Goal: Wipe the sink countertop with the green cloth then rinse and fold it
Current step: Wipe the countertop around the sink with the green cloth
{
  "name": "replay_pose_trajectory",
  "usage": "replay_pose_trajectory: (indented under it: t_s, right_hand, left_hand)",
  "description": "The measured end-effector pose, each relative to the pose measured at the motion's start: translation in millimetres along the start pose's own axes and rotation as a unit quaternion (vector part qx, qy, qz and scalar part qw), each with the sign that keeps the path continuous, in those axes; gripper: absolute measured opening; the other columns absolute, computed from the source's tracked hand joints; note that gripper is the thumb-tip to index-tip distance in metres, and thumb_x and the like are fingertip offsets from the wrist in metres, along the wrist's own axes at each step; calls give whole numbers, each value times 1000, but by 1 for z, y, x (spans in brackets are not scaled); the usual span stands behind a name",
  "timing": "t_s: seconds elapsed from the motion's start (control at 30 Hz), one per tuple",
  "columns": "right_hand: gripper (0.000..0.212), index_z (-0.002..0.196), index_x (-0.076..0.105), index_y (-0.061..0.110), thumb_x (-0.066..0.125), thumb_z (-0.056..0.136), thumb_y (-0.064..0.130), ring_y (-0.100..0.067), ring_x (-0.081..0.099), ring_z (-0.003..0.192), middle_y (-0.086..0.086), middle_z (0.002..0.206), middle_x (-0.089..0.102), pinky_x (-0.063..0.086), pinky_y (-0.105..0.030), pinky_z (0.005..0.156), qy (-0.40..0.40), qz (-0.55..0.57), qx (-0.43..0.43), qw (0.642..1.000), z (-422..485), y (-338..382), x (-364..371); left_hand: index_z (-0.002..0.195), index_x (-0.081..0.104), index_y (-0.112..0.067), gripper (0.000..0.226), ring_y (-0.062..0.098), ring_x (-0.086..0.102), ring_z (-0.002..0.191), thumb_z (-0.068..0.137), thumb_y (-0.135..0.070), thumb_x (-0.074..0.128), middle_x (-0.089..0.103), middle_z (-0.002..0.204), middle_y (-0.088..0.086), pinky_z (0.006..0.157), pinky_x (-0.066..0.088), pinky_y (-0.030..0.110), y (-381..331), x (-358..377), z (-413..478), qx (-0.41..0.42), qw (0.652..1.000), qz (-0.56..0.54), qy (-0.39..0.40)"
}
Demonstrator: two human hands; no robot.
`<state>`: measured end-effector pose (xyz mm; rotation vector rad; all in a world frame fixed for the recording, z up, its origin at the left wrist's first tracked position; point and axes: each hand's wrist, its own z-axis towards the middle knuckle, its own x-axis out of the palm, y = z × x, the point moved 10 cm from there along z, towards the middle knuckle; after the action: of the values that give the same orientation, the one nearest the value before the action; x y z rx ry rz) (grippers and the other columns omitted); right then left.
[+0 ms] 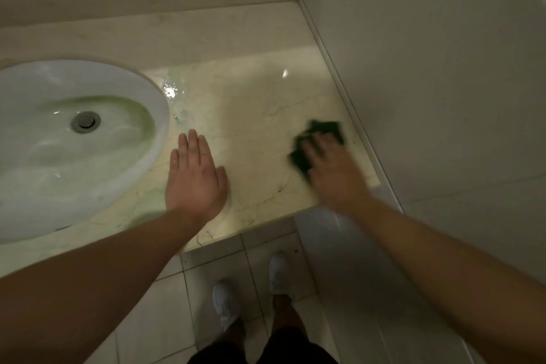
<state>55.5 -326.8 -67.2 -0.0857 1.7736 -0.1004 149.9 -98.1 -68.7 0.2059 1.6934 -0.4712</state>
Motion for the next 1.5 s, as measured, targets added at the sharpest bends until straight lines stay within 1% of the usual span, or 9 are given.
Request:
replay_pose_trajectory:
  t_s: [0.07, 0.13, 0.27, 0.4, 0.63, 0.83, 1.07, 1.3, 1.5]
  right_hand:
    - [79, 149, 34, 4, -12, 96, 40, -38, 19, 146, -19, 159, 23, 14, -52, 118, 3, 29, 148, 989, 0, -60, 5]
    - [64, 152, 27, 9, 15, 96, 36, -37, 23, 144, -19, 158, 26, 18, -50, 118, -35, 62, 218, 973, 0, -41, -4]
    - [62, 146, 42, 15, 42, 87, 34, -36, 34, 141, -15, 152, 39, 24, -49, 116, -64, 83, -4, 994, -7, 100, -23]
    - [60, 149, 36, 19, 40, 91, 35, -32, 25, 146, -12, 156, 33, 19, -51, 119, -13, 83, -86, 993, -11, 65, -7]
    - [58, 155, 18, 16, 18, 101, 37, -31, 11, 149, -12, 162, 13, 7, -45, 120, -22, 83, 138, 987, 36, -58, -3]
    - [65, 152, 26, 10, 12, 96, 38, -35, 10, 149, -18, 161, 16, 13, -50, 120, 12, 55, 269, 962, -48, -17, 12]
    - [64, 150, 33, 19, 43, 90, 37, -29, 22, 147, -9, 158, 29, 16, -46, 120, 1, 85, -85, 993, 0, 126, -21]
    - [64, 154, 18, 12, 32, 96, 36, -36, 16, 147, -17, 160, 21, 15, -49, 120, -17, 82, 119, 989, 40, -3, -18]
    - [63, 156, 4, 22, 25, 99, 40, -26, -2, 151, -7, 164, 3, -3, -40, 120, -4, 76, -43, 996, 127, 52, -47]
  left_hand:
    - [153, 7, 2, 72, 34, -2, 150, 96, -35, 29, 3, 162, 21, 122, 6, 47, 1, 0, 0, -5, 1000, 0, 1]
    - [153, 7, 2, 72, 34, -1, 150, 95, -35, 29, 3, 162, 21, 122, 6, 47, 0, 1, 0, -2, 1000, 1, 2]
    - [152, 7, 3, 71, 35, -1, 150, 96, -34, 30, 3, 162, 22, 122, 6, 47, 0, 1, -1, 1, 1000, -1, 1]
    - [152, 6, 3, 71, 34, -2, 150, 97, -34, 30, 2, 162, 22, 122, 7, 48, 1, 0, -1, 0, 1000, 2, 3]
    - [153, 5, 2, 71, 33, -3, 150, 98, -35, 30, 2, 162, 21, 122, 7, 47, 0, -1, -1, 2, 1000, 2, -1]
    - [153, 2, 1, 71, 31, -5, 150, 97, -36, 26, -1, 163, 19, 122, 5, 44, 0, -1, 1, -15, 1000, -1, 6]
    - [152, 1, 3, 70, 34, -5, 150, 97, -34, 22, -3, 162, 22, 122, 5, 45, -1, -1, -1, -5, 1000, -13, 12]
    - [152, 7, 2, 75, 33, -1, 150, 90, -39, 18, 1, 162, 20, 122, 5, 45, 2, -2, 2, -18, 999, -41, 9]
    - [154, -3, -4, 71, 28, -15, 149, 97, -40, 20, -11, 162, 15, 122, -3, 41, 4, -3, -1, -18, 998, -55, 13]
